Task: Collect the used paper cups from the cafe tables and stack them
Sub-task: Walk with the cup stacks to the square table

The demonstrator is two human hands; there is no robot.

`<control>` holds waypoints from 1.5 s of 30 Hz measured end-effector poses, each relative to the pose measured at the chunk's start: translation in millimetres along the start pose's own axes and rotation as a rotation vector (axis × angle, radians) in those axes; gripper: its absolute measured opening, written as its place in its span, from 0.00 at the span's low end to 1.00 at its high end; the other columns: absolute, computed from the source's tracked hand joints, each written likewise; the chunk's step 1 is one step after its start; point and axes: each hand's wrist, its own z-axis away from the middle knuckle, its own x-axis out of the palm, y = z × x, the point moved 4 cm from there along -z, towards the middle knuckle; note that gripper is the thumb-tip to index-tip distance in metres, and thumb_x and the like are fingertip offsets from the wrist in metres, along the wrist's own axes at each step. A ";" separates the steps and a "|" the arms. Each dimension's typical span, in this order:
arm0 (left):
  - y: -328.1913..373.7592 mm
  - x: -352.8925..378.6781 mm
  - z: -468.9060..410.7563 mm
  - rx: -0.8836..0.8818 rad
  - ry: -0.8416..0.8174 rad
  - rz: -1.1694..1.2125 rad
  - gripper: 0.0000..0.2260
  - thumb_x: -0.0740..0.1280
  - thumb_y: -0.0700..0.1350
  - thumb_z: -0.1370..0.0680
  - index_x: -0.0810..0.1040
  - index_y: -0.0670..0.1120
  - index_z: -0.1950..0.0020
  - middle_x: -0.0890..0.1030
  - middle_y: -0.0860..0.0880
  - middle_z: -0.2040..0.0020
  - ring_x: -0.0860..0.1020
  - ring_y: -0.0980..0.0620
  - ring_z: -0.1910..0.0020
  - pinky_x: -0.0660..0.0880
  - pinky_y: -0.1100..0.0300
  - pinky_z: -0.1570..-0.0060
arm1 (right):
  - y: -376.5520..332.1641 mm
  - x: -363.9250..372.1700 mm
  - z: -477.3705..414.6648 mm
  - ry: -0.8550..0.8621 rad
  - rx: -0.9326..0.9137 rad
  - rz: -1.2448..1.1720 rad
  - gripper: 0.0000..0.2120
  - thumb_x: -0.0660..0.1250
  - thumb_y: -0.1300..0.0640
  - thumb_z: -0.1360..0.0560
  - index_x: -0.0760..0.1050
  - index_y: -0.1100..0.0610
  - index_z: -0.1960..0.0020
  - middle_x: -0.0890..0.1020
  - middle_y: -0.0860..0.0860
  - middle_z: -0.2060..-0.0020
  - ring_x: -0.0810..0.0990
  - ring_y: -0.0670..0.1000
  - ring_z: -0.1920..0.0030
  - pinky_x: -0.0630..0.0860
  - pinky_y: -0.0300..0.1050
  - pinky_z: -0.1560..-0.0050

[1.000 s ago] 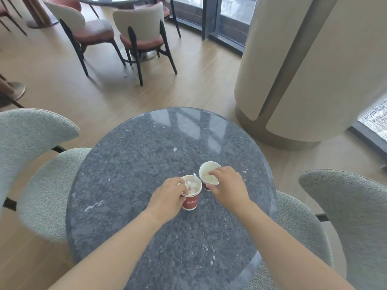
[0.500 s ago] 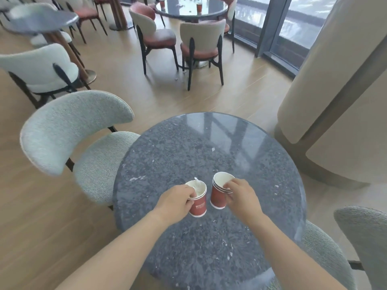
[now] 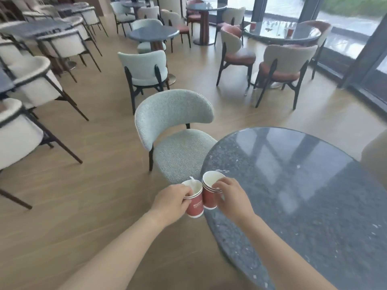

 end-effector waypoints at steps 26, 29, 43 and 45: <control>-305.8 -150.3 244.4 -0.730 0.530 0.176 0.06 0.63 0.44 0.28 0.77 0.55 0.57 0.79 0.60 0.57 0.76 0.56 0.58 0.73 0.59 0.63 | -377.0 214.5 -74.7 -0.321 -0.591 -0.172 0.12 0.65 0.63 0.30 0.78 0.55 0.48 0.79 0.47 0.49 0.73 0.52 0.48 0.68 0.39 0.55; -335.8 -168.8 236.6 -0.736 0.561 0.173 0.06 0.64 0.44 0.28 0.78 0.55 0.56 0.79 0.59 0.56 0.76 0.56 0.57 0.74 0.57 0.60 | -399.8 230.2 -104.5 -0.326 -0.626 -0.183 0.11 0.66 0.63 0.30 0.79 0.56 0.49 0.79 0.48 0.49 0.74 0.54 0.48 0.67 0.39 0.53; -497.3 -250.2 151.4 -0.793 0.545 0.182 0.06 0.64 0.44 0.27 0.78 0.55 0.56 0.76 0.61 0.60 0.75 0.58 0.59 0.71 0.62 0.61 | -490.5 318.7 -278.0 -0.383 -0.686 -0.201 0.11 0.65 0.63 0.28 0.79 0.56 0.47 0.78 0.48 0.47 0.73 0.52 0.46 0.66 0.37 0.51; -516.0 -257.8 148.4 -0.815 0.555 0.176 0.06 0.64 0.44 0.27 0.78 0.55 0.55 0.78 0.60 0.58 0.76 0.58 0.58 0.73 0.60 0.60 | -506.1 331.2 -293.0 -0.400 -0.711 -0.207 0.12 0.65 0.64 0.29 0.79 0.56 0.47 0.79 0.49 0.47 0.73 0.53 0.46 0.66 0.37 0.51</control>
